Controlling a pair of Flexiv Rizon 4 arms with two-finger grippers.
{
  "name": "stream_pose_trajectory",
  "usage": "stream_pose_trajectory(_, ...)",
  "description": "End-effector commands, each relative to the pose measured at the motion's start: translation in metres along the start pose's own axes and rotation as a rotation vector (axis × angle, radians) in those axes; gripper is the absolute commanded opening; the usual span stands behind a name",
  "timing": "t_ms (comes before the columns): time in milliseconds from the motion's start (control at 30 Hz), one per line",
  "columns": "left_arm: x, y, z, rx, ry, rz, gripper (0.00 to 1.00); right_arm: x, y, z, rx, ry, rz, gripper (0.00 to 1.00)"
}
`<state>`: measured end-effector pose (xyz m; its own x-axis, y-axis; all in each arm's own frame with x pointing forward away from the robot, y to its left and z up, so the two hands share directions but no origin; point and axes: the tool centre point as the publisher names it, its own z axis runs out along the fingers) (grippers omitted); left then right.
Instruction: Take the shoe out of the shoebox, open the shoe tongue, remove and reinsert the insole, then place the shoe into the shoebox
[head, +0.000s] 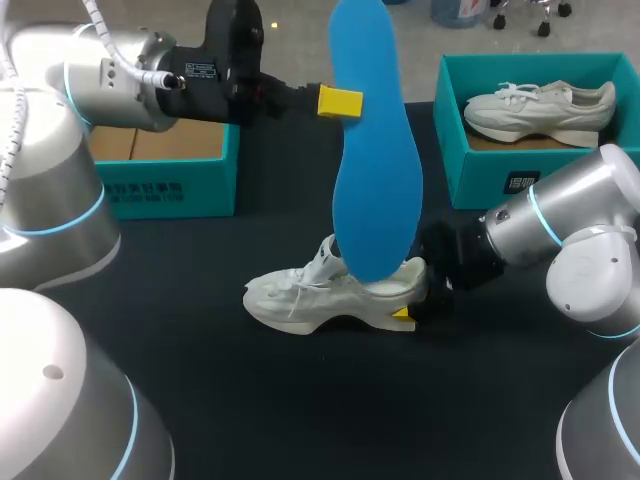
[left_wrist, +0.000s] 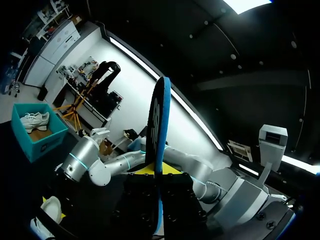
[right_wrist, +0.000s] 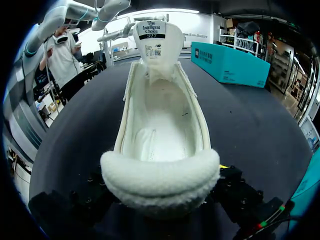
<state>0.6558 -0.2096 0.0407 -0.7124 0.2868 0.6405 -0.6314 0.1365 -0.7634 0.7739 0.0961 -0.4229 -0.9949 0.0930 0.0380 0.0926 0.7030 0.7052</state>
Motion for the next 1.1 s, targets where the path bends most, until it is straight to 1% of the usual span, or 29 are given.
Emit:
stream_pose_trajectory(33,-0.001,0.000,0.001,-0.002,0.001,0.000,0.00,0.001,-0.003,0.004,0.003,-0.003,0.000,0.44)
stream_pose_trajectory(67,-0.001,0.000,0.001,-0.002,0.001,0.000,0.00,0.001,-0.003,0.004,0.003,-0.003,0.000,0.62)
stream_pose_trajectory(100,-0.001,0.000,0.001,-0.002,0.001,0.000,0.00,0.001,-0.003,0.004,0.003,-0.003,0.000,1.00)
stream_pose_trajectory(233,-0.001,0.000,0.001,-0.002,0.001,0.000,0.00,0.000,-0.001,-0.001,0.004,-0.019,0.007,1.00)
stream_pose_trajectory(367,-0.001,0.000,0.001,-0.002,0.001,0.000,0.00,-0.002,0.001,-0.004,0.047,-0.037,0.006,1.00)
stream_pose_trajectory(467,-0.001,0.000,0.001,-0.002,0.001,0.000,0.00,-0.003,0.002,-0.007,0.064,-0.049,0.007,1.00)
stream_pose_trajectory(567,-0.001,0.000,0.001,-0.002,0.001,0.000,0.00,-0.002,0.005,-0.014,0.076,-0.073,0.006,1.00)
stream_pose_trajectory(633,-0.001,0.000,0.001,-0.002,0.001,0.000,0.00,-0.001,0.008,-0.020,0.098,-0.088,0.003,1.00)
stream_pose_trajectory(767,-0.001,0.000,0.001,-0.002,0.001,0.000,0.00,0.002,0.014,-0.030,0.181,-0.108,-0.010,1.00)
stream_pose_trajectory(900,-0.001,0.000,0.001,-0.002,0.001,0.000,0.00,0.003,0.020,-0.039,0.307,-0.139,-0.015,1.00)
stream_pose_trajectory(1000,-0.001,0.000,0.001,-0.002,0.001,0.000,0.00,0.004,0.023,-0.045,0.354,-0.144,-0.005,1.00)
stream_pose_trajectory(1100,-0.001,0.000,0.001,-0.002,0.001,0.000,0.00,0.005,0.027,-0.048,0.428,-0.149,0.018,1.00)
